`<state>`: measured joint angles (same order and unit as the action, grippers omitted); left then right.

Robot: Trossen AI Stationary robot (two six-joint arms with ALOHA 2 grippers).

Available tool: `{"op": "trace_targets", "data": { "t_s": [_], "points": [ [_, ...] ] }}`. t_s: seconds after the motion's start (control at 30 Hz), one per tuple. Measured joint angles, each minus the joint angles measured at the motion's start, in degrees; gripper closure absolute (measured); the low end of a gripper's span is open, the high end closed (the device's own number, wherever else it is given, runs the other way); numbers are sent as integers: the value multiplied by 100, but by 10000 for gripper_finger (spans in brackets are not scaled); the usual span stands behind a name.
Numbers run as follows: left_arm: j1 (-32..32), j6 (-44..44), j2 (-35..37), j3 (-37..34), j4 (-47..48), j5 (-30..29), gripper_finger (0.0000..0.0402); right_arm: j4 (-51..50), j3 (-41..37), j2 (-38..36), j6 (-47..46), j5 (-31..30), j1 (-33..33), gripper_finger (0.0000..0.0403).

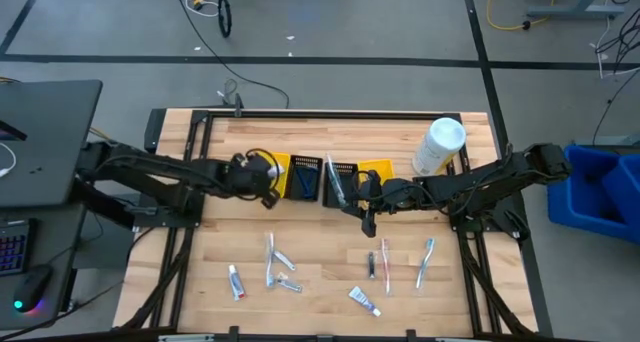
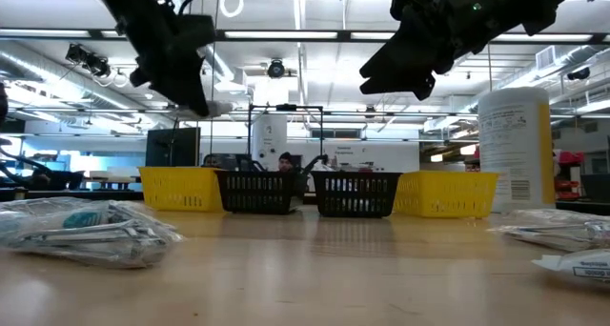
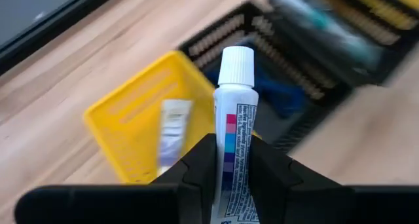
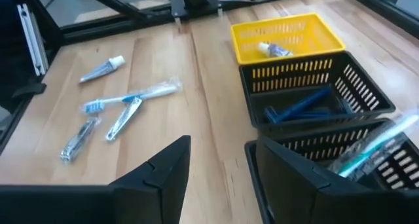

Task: Pick & Place Travel size toiletries
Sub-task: Put the white toothpaste into the left yellow bin

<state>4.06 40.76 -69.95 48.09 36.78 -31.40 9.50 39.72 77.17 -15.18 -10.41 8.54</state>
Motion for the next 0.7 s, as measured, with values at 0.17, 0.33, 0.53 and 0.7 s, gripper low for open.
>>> {"op": "trace_targets", "data": {
  "t_s": [0.17,0.33,0.53,0.7],
  "points": [
    [-453,-220,-270,-237,-230,225,319,17,0,0,0,-28,0,230],
    [-931,208,-723,-508,-522,537,319,-16,0,0,0,-32,0,241],
    [-1297,-112,-1341,-540,-1034,708,319,-34,0,0,1,-48,0,250],
    [-1439,-338,-1568,-533,-1717,1179,319,-24,0,0,13,-48,0,254]
  ]
}}
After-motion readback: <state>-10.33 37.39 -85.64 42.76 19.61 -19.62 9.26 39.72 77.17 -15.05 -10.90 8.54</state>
